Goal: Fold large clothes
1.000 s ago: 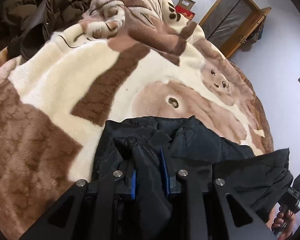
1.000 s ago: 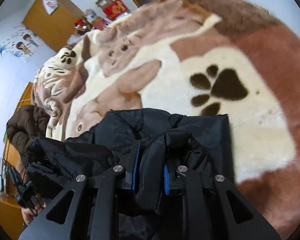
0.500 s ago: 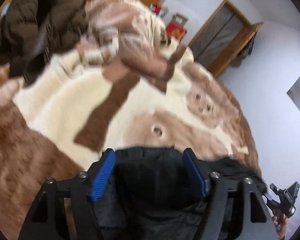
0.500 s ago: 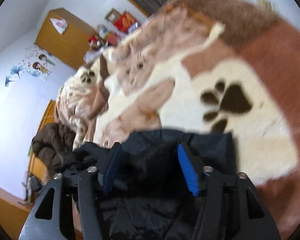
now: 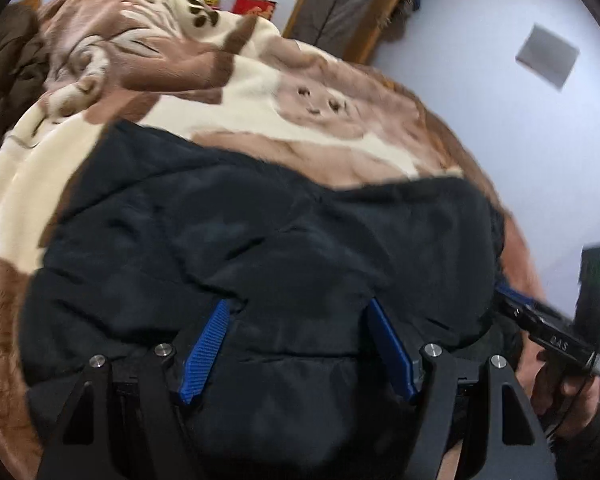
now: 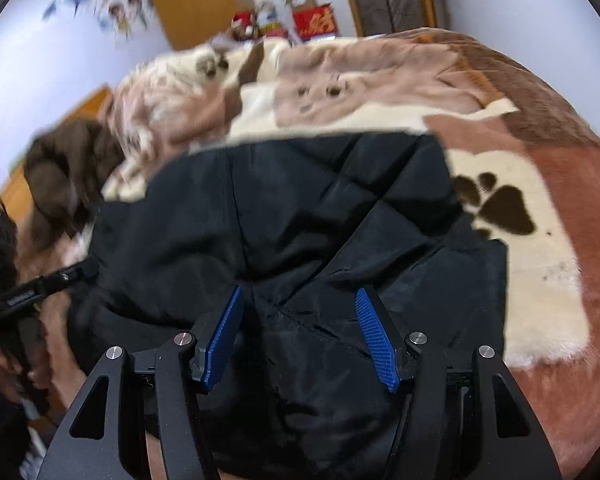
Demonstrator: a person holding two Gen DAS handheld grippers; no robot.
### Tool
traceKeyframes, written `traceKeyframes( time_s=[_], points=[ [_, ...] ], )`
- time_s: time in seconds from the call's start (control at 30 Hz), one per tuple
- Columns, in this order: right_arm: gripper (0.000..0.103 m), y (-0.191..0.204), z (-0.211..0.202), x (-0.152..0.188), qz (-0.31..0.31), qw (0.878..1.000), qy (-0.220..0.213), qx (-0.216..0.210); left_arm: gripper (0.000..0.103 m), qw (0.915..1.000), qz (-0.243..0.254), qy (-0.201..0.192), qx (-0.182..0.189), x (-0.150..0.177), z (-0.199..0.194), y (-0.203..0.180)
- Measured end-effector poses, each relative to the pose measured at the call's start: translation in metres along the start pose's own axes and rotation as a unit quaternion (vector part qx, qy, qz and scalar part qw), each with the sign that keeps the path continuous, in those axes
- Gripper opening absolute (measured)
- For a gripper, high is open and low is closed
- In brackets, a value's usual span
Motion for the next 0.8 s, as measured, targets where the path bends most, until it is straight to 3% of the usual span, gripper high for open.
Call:
traceKeyframes(
  time_s=[0.17, 0.23, 0.33, 0.43, 0.5, 0.63, 0.8],
  points=[
    [0.059, -0.023, 0.028, -0.021, -0.004, 0.999, 0.014, 0.043, 0.074, 0.9994, -0.007, -0.002, -0.033, -0.024, 0.023, -0.005],
    [0.059, -0.023, 0.016, -0.03, -0.002, 0.999, 0.002, 0.045, 0.074, 0.9999, -0.015, -0.006, -0.005, -0.03, 0.011, -0.015],
    [0.059, -0.011, -0.007, -0.031, -0.006, 0.999, -0.038, 0.025, 0.074, 0.999, 0.025, -0.025, 0.026, -0.024, -0.002, -0.041],
    [0.059, -0.01, 0.006, -0.025, -0.007, 0.999, -0.023, 0.027, 0.074, 0.9979, 0.057, 0.006, 0.03, -0.016, 0.026, -0.063],
    [0.059, -0.017, 0.019, -0.025, -0.004, 0.999, -0.012, 0.037, 0.074, 0.9979, 0.062, 0.018, 0.012, -0.022, 0.052, -0.067],
    [0.059, -0.039, 0.039, -0.034, -0.01, 0.998, -0.007, 0.066, 0.074, 0.9962, 0.068, -0.002, -0.053, -0.047, 0.089, -0.056],
    [0.058, -0.066, 0.074, -0.027, 0.026, 0.997, 0.02, 0.07, 0.075, 0.9959, 0.059, -0.01, -0.067, -0.055, 0.116, -0.043]
  ],
)
Point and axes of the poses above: each gripper's, at about its wrist camera, not at the fingertips, and z roughly the way its jaws point, y to its left, x to its underside, the point moved 7 cm from there along z, roughly the way its jaws point, and after that the axes turned 14 degrees about -z, right-handed, at the moved point
